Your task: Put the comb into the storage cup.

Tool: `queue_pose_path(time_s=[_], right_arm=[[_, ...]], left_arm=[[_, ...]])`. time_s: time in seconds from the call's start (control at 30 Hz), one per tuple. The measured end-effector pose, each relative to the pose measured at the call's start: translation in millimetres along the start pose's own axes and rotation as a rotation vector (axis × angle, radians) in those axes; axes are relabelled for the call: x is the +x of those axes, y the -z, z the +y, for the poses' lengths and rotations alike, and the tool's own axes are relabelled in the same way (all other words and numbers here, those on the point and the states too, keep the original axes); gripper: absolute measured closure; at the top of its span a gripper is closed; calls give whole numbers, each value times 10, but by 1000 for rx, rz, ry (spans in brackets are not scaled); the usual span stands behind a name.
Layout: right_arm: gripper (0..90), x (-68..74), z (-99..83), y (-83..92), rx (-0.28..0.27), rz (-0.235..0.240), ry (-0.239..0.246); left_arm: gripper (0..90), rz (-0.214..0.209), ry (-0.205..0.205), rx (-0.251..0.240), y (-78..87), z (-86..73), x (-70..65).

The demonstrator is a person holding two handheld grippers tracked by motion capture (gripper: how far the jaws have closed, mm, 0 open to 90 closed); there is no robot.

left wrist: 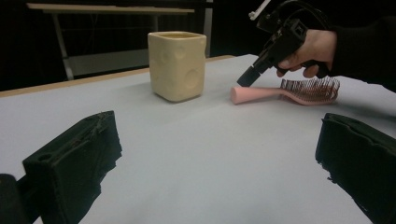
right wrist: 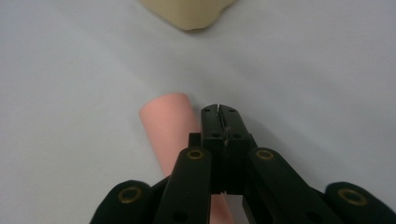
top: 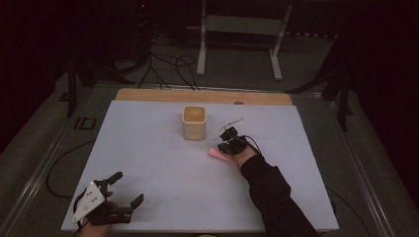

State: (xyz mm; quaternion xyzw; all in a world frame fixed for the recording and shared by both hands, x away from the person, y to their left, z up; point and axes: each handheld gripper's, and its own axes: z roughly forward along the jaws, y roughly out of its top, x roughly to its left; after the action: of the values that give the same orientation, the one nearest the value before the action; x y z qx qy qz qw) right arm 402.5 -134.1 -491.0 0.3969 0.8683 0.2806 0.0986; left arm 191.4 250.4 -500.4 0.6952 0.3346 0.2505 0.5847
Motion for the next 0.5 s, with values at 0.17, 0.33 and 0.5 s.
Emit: queue_pose_path(time_s=[0.17, 0.33, 0.5], right_arm=[[900, 122, -8, 14, 4, 19, 27], [900, 217, -33, 27, 6, 43, 45], [900, 280, -66, 11, 17, 55, 52]], left_arm=[[3, -3, -7, 6, -8, 1, -14], [3, -2, -7, 4, -7, 3, -12], [3, -4, -8, 5, -9, 3, -18]])
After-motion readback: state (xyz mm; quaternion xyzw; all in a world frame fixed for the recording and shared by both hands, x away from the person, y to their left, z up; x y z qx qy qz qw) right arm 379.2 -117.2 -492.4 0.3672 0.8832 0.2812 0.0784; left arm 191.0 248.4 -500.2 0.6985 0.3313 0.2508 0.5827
